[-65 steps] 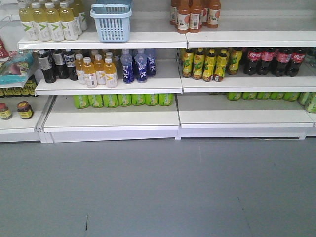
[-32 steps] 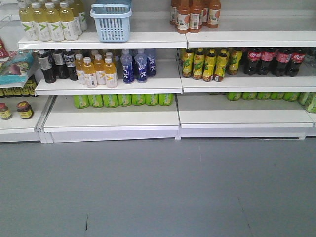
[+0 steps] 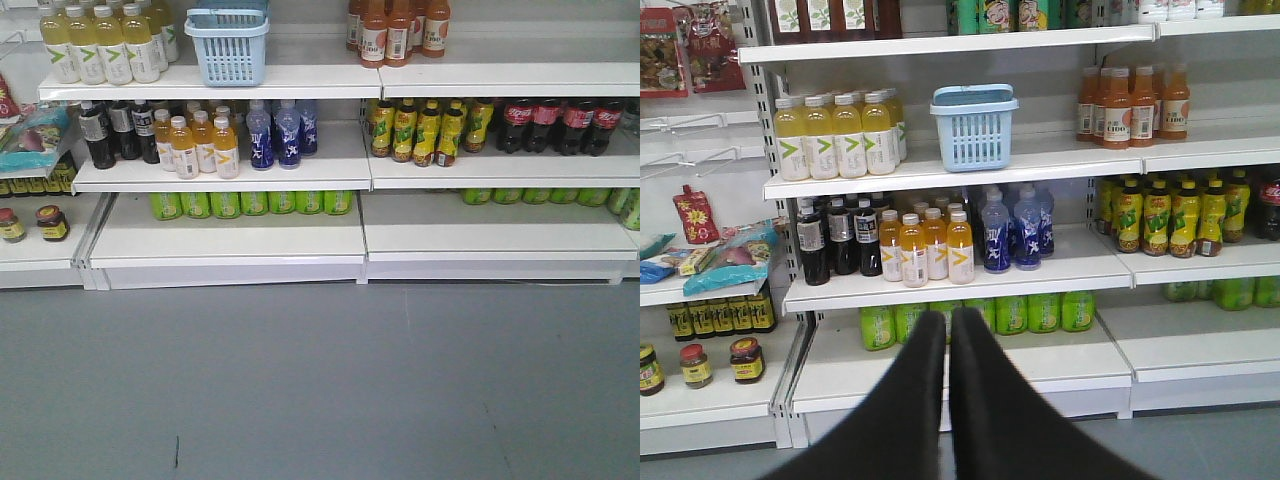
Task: Place coke in basket with both arms
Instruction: 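Drive the base toward the shelf holding the light-blue basket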
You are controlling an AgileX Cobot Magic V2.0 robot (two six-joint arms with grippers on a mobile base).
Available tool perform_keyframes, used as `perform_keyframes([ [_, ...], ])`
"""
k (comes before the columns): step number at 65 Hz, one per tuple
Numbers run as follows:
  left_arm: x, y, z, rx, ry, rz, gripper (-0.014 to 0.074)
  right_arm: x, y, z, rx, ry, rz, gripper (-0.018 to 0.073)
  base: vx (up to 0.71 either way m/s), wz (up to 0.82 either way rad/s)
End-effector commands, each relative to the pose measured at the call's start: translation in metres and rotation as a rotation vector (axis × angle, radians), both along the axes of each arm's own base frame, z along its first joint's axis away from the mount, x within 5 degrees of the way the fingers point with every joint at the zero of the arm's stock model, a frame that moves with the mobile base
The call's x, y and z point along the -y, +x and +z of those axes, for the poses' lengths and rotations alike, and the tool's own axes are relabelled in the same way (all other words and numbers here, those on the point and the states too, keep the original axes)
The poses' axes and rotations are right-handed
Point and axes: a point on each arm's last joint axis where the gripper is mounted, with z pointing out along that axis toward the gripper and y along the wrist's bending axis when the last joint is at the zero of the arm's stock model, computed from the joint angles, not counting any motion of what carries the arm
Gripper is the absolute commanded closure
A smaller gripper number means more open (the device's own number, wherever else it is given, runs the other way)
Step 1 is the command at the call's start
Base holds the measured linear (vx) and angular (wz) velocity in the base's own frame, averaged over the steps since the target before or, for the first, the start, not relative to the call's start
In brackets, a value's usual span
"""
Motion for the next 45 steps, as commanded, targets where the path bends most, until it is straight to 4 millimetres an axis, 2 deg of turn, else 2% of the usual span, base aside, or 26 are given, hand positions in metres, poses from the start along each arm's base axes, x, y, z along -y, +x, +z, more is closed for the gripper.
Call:
perform_keyframes([
  [1,0.0011,-0.0017,0.0077,0.088,-0.001,-0.013,0.0604,-0.0003,-0.0007,0.0039,0.079,-0.008,0.004,0.0569,0.05,0.02],
  [45,0.0011,-0.0017,0.0077,0.088,-0.001,-0.013,0.0604,-0.0003,-0.0007,0.0039,0.079,-0.008,0.004,0.0569,0.14,0.01],
])
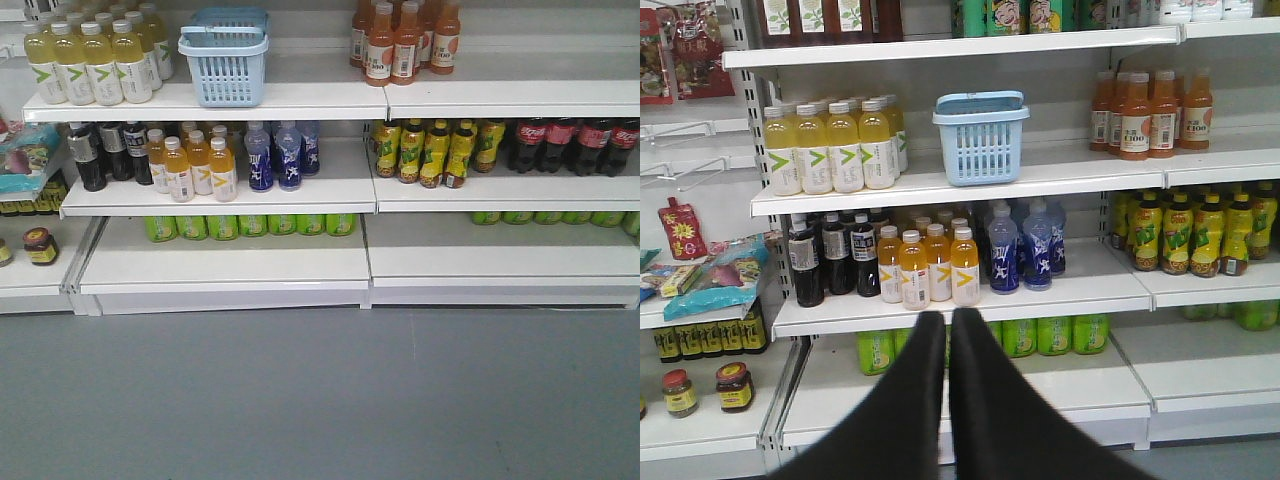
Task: Place coke in basket with both arms
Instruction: 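Drive the base toward the shelf holding the light-blue basket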
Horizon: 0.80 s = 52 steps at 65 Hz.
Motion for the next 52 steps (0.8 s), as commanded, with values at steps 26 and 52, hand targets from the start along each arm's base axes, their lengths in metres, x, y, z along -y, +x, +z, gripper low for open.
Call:
perform_keyframes([
  [26,0.0011,-0.0017,0.0077,0.088,-0.001,-0.013,0.0604,-0.0003,-0.0007,0.0039,0.079,-0.008,0.004,0.0569,0.19,-0.03],
  [52,0.0011,-0.0017,0.0077,0.088,-0.001,-0.013,0.0604,-0.0003,-0.0007,0.0039,0.079,-0.008,0.004,0.0569,0.19,-0.01],
])
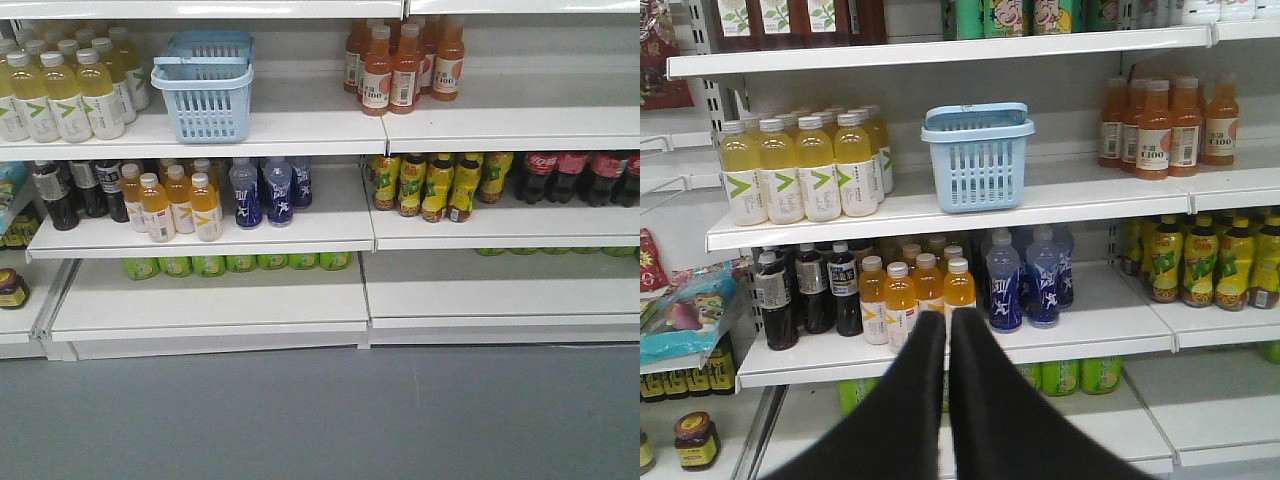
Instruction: Place coke in basket with both arms
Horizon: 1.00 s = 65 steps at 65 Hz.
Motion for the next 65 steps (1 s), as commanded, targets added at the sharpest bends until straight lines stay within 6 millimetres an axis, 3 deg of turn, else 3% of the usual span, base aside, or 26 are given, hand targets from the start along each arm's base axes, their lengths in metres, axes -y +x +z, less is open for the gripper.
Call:
perform_keyframes([
  [1,0.0011,-0.0017,0.0077,0.088,-0.001,-0.013,0.0604,-0.0003,-0.0007,0.0039,0.079,-0.008,0.004,0.0569,0.18,0.03],
  [65,0.0011,-0.0017,0.0077,0.088,-0.001,-0.013,0.0604,-0.0003,-0.0007,0.0039,0.079,-0.008,0.004,0.0569,0.17,0.02],
])
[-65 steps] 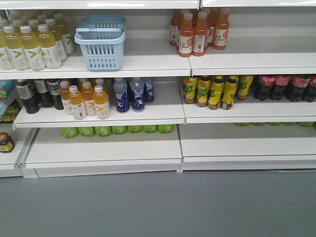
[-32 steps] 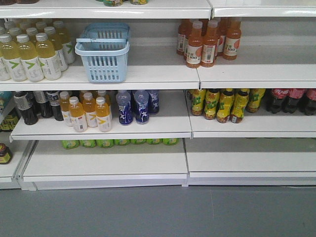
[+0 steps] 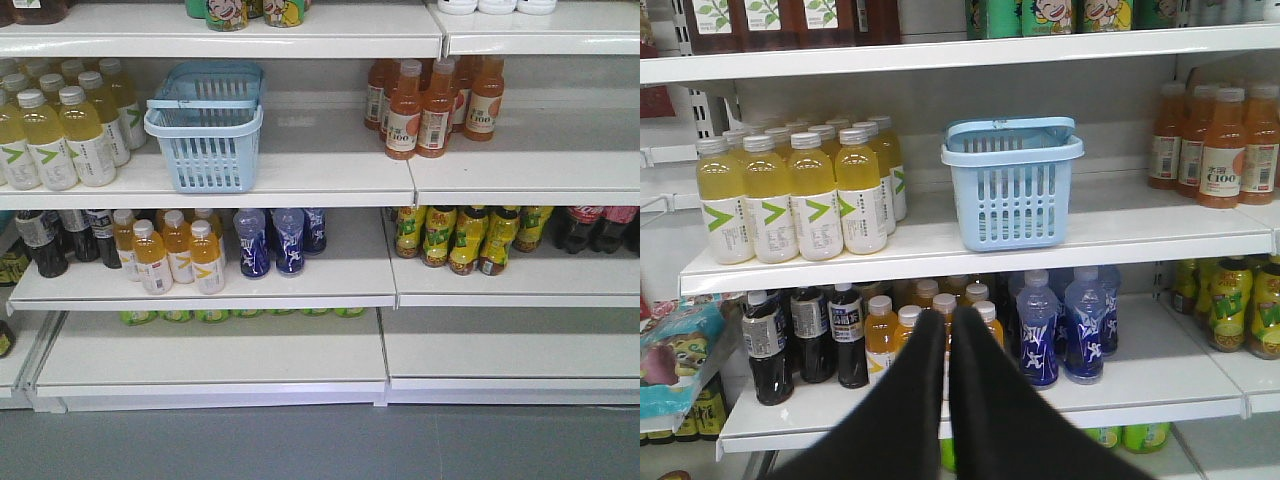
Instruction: Place coke in basket with both arms
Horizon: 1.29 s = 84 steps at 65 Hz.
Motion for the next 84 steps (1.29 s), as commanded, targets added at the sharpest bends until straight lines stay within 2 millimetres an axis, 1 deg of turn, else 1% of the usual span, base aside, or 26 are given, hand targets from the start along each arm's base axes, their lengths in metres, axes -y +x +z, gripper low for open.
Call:
perform_keyframes([
  [1,0.0011,-0.0017,0.0077,0.088,-0.001,-0.013,0.0604,-0.0003,-0.0007,0.0039,0.079,-0.008,0.004,0.0569,0.18,0.01],
  [48,0.0011,-0.0017,0.0077,0.088,-0.001,-0.013,0.0604,-0.0003,-0.0007,0.0039,0.079,-0.008,0.004,0.0569,0.16,0.01],
  [84,0.0011,-0.0017,0.0077,0.088,-0.001,-0.013,0.0604,-0.0003,-0.0007,0.0039,0.079,-0.008,0.004,0.0569,0.1,0.0],
])
